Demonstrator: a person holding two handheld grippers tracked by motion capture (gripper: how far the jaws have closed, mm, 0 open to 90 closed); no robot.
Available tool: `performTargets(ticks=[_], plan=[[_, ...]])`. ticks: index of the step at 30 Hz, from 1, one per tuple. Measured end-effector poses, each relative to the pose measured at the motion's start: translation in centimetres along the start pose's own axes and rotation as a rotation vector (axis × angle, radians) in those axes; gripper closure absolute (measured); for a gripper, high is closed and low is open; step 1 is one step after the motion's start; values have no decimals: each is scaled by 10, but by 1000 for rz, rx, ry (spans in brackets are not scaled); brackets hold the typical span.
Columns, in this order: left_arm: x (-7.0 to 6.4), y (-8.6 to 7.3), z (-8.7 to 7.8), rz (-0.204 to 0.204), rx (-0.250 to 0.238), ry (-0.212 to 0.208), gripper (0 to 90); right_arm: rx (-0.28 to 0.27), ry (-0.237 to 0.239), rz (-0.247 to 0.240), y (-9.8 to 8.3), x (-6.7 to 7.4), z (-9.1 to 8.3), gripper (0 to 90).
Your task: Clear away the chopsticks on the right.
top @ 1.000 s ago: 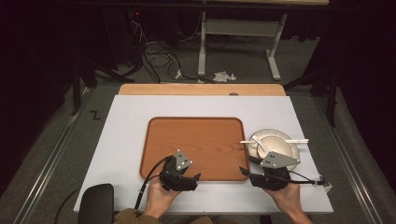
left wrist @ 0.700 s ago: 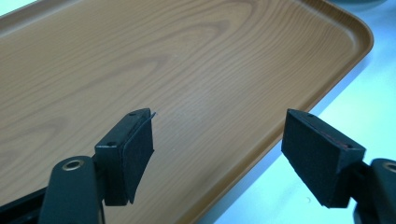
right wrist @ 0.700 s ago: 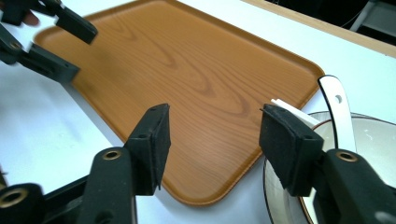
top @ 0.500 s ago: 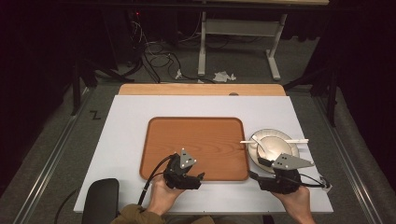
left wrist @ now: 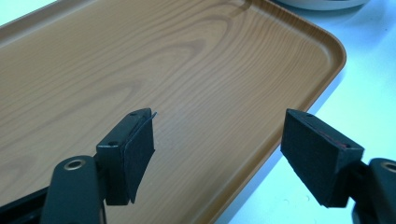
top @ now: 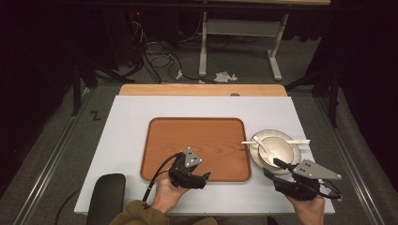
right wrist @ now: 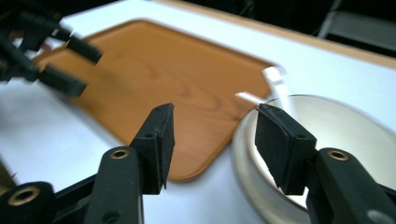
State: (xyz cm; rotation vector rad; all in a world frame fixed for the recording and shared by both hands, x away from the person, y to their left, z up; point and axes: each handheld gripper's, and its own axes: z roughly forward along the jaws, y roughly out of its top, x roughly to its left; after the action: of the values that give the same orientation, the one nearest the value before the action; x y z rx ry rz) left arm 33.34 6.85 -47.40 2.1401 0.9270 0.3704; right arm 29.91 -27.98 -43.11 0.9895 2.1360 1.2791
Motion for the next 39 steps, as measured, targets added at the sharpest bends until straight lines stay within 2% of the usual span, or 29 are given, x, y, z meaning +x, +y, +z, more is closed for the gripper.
performTargets(ticks=[2,3,6,8,9,10,12,13,14,15,17,20,22,24,27,30,31,34,36,39], plan=[[0,0,0,0,-3,-1,258,-32,-39,17,1,-6,-6,414],[0,0,0,0,-4,-1,258,-44,-67,48,3,-12,-12,371],[0,1,-1,-1,-9,4,258,-46,-79,70,3,-17,-15,354],[0,1,-2,-4,-16,6,259,-47,-107,81,3,-21,-18,318],[1,0,-2,-5,-18,9,259,-53,-105,108,2,-30,-20,319],[1,0,-3,-5,-18,10,259,-53,-105,108,2,-30,-20,319],[1,0,-4,-4,-19,17,259,-57,-108,143,-1,-41,-23,341],[1,0,-5,-4,-22,18,259,-73,-128,171,-4,-51,-28,276],[1,0,-5,-3,-23,21,259,-73,-128,171,-4,-51,-28,276],[1,0,-6,-3,-24,28,259,-64,-163,186,-4,-53,-28,238],[1,-1,-7,-8,-29,34,259,-66,-170,196,-5,-62,-31,281],[2,-3,-10,-16,-29,47,259,-54,-164,211,-4,-70,-30,273],[3,-5,-12,-24,-33,56,259,-29,-154,209,-3,-76,-26,279],[3,-7,-14,-30,-37,65,259,0,-165,192,-1,-79,-21,337],[4,-10,-18,-43,-39,83,259,-29,-202,154,0,-79,-18,382],[6,-13,-22,-60,-43,98,259,-25,-187,155,4,-84,-13,385],[6,-14,-23,-68,-44,105,258,-9,-162,161,5,-91,-8,403],[7,-17,-27,-82,-48,121,258,9,-158,154,5,-97,-3,425],[8,-20,-29,-93,-50,133,258,33,-125,165,6,-107,3,441],[9,-22,-32,-110,-53,147,258,49,-142,156,8,-115,10,450]])
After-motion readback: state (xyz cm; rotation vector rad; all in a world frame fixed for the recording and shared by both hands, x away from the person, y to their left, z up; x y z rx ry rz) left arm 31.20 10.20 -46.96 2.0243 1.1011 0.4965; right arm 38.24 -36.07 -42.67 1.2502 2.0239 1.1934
